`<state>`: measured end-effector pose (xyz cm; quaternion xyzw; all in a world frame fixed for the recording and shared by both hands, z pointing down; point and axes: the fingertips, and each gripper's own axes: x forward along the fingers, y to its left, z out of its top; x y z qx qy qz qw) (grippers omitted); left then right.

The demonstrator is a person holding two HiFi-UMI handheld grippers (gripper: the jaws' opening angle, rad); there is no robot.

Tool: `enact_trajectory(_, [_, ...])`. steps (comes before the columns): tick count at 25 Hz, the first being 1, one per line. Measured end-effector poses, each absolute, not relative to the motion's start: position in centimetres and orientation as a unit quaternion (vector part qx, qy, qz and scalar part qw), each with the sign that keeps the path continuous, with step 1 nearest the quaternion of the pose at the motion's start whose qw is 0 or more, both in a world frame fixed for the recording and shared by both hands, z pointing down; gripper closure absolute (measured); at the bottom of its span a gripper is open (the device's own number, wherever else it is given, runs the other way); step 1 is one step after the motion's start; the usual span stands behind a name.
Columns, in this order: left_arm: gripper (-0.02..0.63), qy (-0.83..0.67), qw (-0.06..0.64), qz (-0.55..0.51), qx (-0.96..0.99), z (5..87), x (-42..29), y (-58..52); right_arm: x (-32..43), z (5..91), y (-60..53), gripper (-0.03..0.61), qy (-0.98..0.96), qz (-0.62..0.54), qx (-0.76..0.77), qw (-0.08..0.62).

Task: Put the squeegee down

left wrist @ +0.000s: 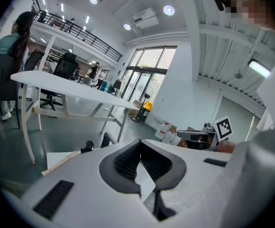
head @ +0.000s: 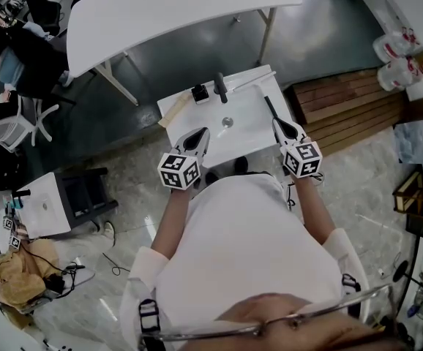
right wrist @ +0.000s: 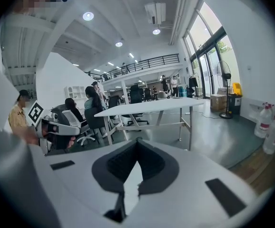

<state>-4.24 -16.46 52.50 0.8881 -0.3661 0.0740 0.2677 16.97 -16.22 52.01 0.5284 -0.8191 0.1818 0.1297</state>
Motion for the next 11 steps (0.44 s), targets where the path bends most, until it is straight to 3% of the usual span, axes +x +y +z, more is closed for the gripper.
enact_trajectory(11, [0.609,-0.364,0.27,0.072,0.889,52.66,-4.34,-16.55,16.61,51.83,-16.23,0.574,-0.819,0.182,0.528,0.131])
